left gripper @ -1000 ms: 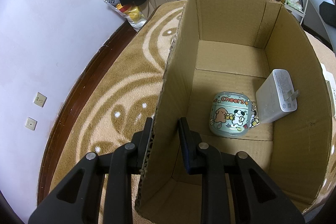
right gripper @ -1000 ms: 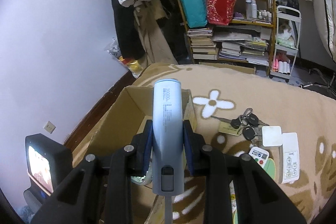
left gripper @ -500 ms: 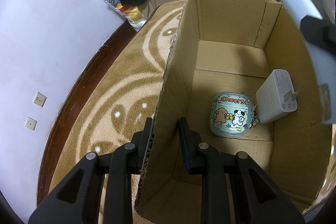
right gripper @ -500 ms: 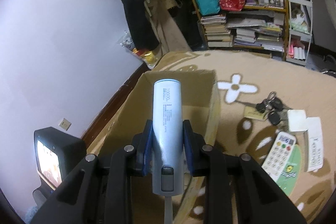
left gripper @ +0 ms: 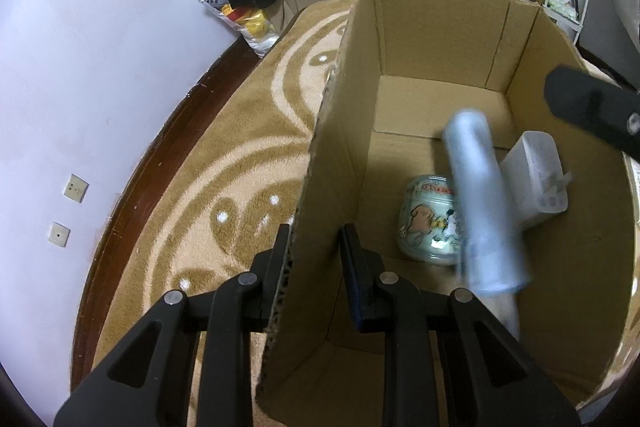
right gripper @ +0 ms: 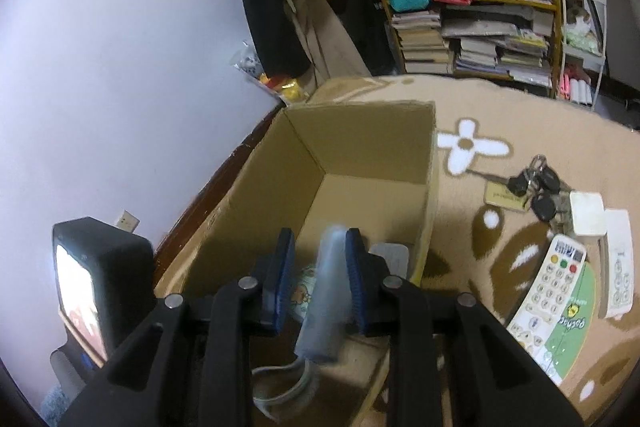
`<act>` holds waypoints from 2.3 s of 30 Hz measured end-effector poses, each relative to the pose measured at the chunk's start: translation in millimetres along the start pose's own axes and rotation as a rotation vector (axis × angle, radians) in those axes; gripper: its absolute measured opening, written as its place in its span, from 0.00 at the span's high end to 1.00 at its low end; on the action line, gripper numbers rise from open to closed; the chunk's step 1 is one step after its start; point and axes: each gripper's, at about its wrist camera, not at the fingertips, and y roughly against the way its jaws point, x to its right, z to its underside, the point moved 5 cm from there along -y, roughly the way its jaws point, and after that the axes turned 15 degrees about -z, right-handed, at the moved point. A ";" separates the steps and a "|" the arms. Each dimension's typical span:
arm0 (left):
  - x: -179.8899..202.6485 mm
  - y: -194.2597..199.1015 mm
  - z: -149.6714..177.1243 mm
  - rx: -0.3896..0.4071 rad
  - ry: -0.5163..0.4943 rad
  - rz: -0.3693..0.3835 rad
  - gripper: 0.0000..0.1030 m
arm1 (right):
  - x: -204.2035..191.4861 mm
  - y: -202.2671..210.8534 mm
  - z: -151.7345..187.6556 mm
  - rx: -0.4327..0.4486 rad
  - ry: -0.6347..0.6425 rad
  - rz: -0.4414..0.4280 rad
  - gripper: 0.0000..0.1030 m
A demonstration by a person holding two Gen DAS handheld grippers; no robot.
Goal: Organize rigid objects
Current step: 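Carry the power bank over the box with the right tool, then lower the power bank into the box and open the right tool, then move the right tool back to the white JSCN remote on the rug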
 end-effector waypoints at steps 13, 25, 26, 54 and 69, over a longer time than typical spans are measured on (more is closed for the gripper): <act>-2.8 4.4 0.2 0.000 0.006 0.004 0.78 | 22.1 21.5 -17.6 0.042 0.036 0.135 0.69; -2.9 5.1 -0.2 0.000 0.005 0.005 0.78 | 92.8 48.5 -24.9 0.089 -0.080 0.270 0.09; -3.1 6.1 -0.1 0.000 0.004 0.005 0.78 | 98.5 48.7 -25.5 0.087 -0.085 0.292 0.08; -1.7 4.0 -0.1 0.007 -0.012 -0.005 0.77 | 182.7 32.7 34.6 -0.144 -0.274 0.422 0.20; -2.3 4.7 0.6 0.007 -0.014 -0.008 0.77 | 167.1 6.0 39.0 -0.163 -0.268 0.351 0.44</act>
